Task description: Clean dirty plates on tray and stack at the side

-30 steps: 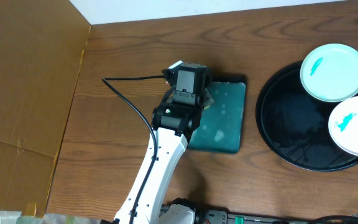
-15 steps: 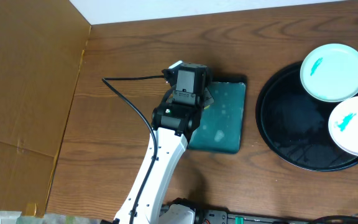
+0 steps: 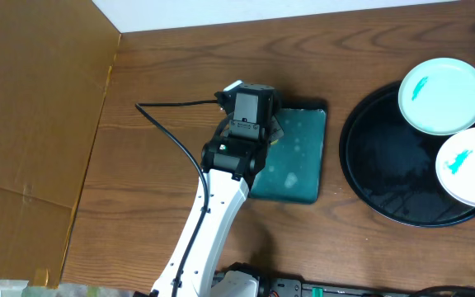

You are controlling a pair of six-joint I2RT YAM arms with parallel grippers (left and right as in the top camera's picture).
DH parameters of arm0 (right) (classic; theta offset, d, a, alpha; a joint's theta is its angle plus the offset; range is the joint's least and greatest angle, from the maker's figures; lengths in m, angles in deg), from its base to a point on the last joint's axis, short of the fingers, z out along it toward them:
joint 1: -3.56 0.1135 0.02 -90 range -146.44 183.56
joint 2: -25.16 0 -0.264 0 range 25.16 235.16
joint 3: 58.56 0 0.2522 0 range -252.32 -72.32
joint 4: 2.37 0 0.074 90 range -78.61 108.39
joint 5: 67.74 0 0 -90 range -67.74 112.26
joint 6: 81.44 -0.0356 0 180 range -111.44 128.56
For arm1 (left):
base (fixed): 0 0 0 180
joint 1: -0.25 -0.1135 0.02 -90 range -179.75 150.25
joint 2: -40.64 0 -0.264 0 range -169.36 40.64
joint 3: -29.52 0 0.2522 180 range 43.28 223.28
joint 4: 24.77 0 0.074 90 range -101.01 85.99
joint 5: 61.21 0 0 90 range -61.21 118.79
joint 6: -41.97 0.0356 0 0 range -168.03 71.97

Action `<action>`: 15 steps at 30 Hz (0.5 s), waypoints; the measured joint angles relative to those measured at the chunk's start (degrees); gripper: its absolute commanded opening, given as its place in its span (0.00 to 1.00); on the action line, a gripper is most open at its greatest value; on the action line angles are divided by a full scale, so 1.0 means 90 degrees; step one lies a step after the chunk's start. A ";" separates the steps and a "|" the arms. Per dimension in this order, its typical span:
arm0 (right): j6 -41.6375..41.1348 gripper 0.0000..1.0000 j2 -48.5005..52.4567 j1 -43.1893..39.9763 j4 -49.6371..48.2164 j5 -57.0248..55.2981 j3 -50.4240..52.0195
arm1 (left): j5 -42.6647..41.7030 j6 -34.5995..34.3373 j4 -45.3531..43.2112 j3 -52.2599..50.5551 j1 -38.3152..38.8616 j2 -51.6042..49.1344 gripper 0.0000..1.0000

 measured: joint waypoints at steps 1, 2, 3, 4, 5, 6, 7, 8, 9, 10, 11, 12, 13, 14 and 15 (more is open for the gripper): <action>-0.0053 0.71 0.0160 0.0085 -0.0002 -0.0121 0.0005 | 0.0000 0.0000 0.0000 0.0000 0.0000 0.0000 0.07; -0.0112 0.70 0.0338 0.0180 0.0000 -0.0255 0.0010 | 0.0002 0.0000 0.0000 0.0000 0.0000 0.0000 0.07; -0.0177 0.68 0.0515 0.0257 -0.0002 -0.0396 0.0015 | 0.0002 0.0000 0.0000 0.0000 0.0000 0.0000 0.07; -0.0211 0.66 0.0600 0.0279 -0.0005 -0.0454 0.0019 | 0.0000 0.0000 0.0000 0.0000 0.0000 0.0000 0.07; -0.0253 0.64 0.0731 0.0321 -0.0034 -0.0508 0.0044 | 0.0000 0.0000 0.0000 0.0000 0.0000 0.0000 0.07; -0.0270 0.62 0.0816 0.0333 -0.0073 -0.0527 0.0053 | 0.0000 0.0000 0.0000 0.0000 0.0000 0.0000 0.07; -0.0316 0.60 0.0918 0.0340 -0.0134 -0.0527 0.0053 | 0.0002 0.0000 0.0000 0.0000 0.0000 0.0000 0.07; -0.0338 0.57 0.0996 0.0345 -0.0177 -0.0525 0.0053 | 0.0000 0.0000 -0.0007 0.0000 0.0000 0.0000 0.08; -0.0352 0.55 0.1066 0.0345 -0.0199 -0.0525 0.0053 | 0.0000 0.0000 -0.0015 0.0000 0.0000 0.0000 0.07; -0.0369 0.52 0.1112 0.0347 -0.0219 -0.0537 0.0058 | 0.0000 0.0000 -0.0017 0.0000 0.0000 0.0000 0.07; -0.0389 0.47 0.1154 0.0359 -0.0250 -0.0551 0.0058 | 0.0000 0.0000 -0.0019 0.0000 0.0000 0.0000 0.07; -0.0381 0.43 0.1171 0.0374 -0.0282 -0.0549 0.0058 | 0.0000 0.0000 -0.0019 0.0000 0.0000 0.0000 0.07; -0.0374 0.38 0.1178 0.0389 -0.0323 -0.0595 0.0058 | 0.0002 0.0000 -0.0019 0.0000 0.0000 0.0000 0.07; -0.0386 0.33 0.1178 0.0398 -0.0376 -0.0617 0.0058 | 0.0002 0.0000 -0.0019 0.0000 0.0000 -0.0002 0.07; -0.0386 0.29 0.1178 0.0406 -0.0413 -0.0627 0.0058 | 0.0002 0.0000 -0.0019 0.0000 0.0000 -0.0005 0.07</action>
